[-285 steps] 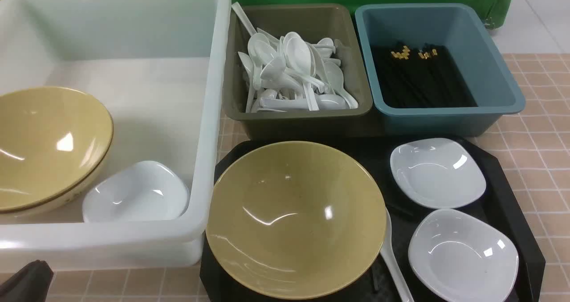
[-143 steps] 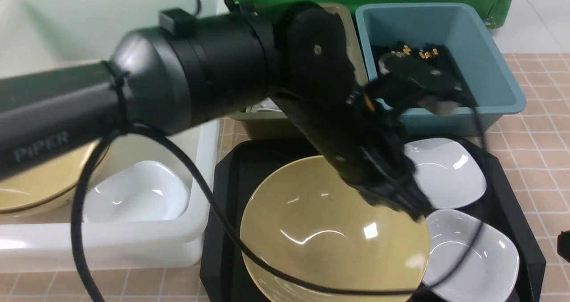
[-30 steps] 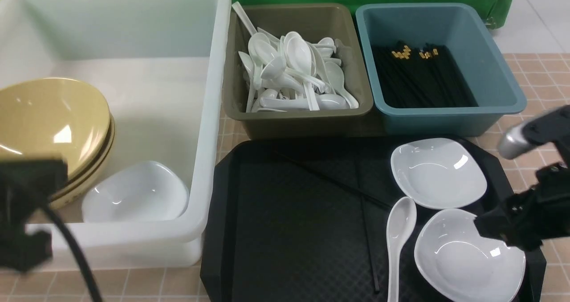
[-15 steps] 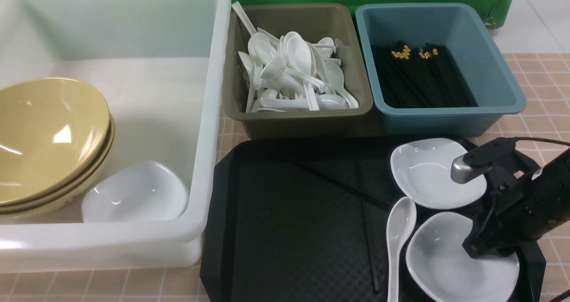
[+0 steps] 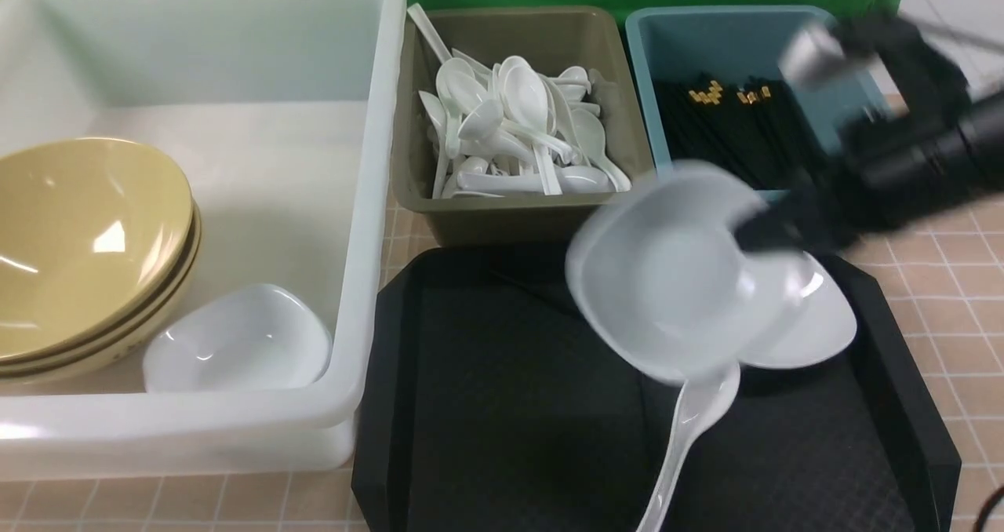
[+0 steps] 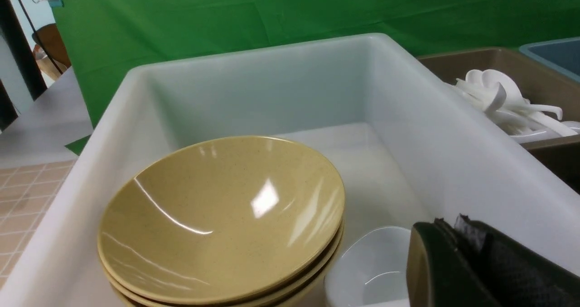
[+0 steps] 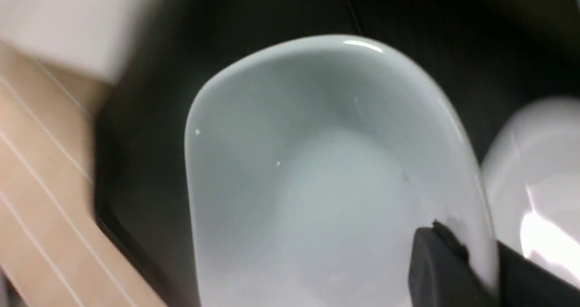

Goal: On brown table put chopsticks spoon bowls plates into blue grey white boxes.
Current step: 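Place the white bowl into the white bin on top of the stacked bowls with the right gripper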

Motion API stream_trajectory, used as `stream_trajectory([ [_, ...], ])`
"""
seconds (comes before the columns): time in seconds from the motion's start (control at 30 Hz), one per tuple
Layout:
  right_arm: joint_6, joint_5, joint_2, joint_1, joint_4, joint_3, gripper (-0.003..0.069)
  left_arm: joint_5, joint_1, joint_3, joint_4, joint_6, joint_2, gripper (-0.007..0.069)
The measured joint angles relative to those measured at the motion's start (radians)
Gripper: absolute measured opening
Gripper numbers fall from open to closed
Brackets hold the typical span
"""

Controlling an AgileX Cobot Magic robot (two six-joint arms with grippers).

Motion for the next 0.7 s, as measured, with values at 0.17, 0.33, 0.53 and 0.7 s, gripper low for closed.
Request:
stream_trajectory([
  [0.17,-0.068,-0.244,0.116,0.302,0.095,-0.196,0.0067,0.000,0.000,0.000,0.005,-0.007,0.000,0.0004],
  [0.33,-0.133,-0.575,0.347,0.539,0.121,-0.343,0.0068,0.008,0.000,0.000,0.005,-0.010,0.000,0.0004],
  [0.53,-0.179,-0.610,0.564,0.601,0.125,-0.438,0.0119,0.018,0.000,0.000,0.005,-0.010,0.000,0.0004],
  [0.7,-0.180,-0.588,0.593,0.602,0.125,-0.443,0.0328,0.020,0.000,0.008,0.005,-0.010,0.000,0.0004],
])
